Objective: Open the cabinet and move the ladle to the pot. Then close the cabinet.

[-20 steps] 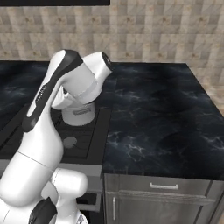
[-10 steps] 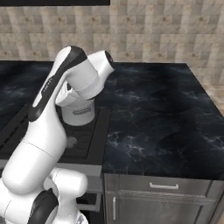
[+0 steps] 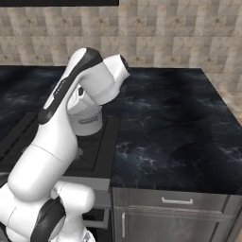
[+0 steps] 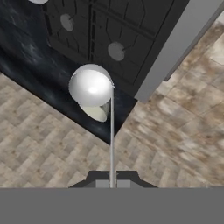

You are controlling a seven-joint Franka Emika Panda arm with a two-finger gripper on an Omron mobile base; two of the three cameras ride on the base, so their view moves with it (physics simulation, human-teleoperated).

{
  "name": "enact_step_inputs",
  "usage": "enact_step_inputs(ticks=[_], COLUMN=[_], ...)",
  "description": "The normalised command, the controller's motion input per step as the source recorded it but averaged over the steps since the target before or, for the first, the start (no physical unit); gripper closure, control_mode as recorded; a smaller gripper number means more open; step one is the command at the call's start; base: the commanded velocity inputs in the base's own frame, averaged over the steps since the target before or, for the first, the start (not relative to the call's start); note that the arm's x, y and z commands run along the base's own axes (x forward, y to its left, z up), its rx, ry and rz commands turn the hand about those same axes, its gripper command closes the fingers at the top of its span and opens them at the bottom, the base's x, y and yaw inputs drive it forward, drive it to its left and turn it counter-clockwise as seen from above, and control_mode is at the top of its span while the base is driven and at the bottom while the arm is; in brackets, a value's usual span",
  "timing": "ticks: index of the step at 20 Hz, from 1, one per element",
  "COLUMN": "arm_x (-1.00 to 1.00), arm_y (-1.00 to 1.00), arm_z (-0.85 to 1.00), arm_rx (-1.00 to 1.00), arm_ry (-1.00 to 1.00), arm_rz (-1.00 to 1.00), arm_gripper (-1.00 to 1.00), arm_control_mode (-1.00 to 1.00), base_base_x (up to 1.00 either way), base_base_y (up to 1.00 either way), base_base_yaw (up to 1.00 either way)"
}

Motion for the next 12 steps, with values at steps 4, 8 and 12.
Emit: enact_step_inputs(ticks=[4, 8, 12], arm_x=[0.10, 0.21, 0.36], arm_y=[-0.01, 0.00, 0.00], arm_z=[-0.08, -0.12, -0.11], arm_rx=[0.00, 0.00, 0.00], arm_ry=[0.11, 0.11, 0.11], arm_rz=[0.00, 0.00, 0.00], arm_gripper=[1.00, 1.00, 1.00], arm_control_mode=[-1.00, -1.00, -1.00], base_base_x=[0.00, 0.00, 0.00], base_base_y=[0.00, 0.00, 0.00], base_base_yaw=[0.00, 0.00, 0.00])
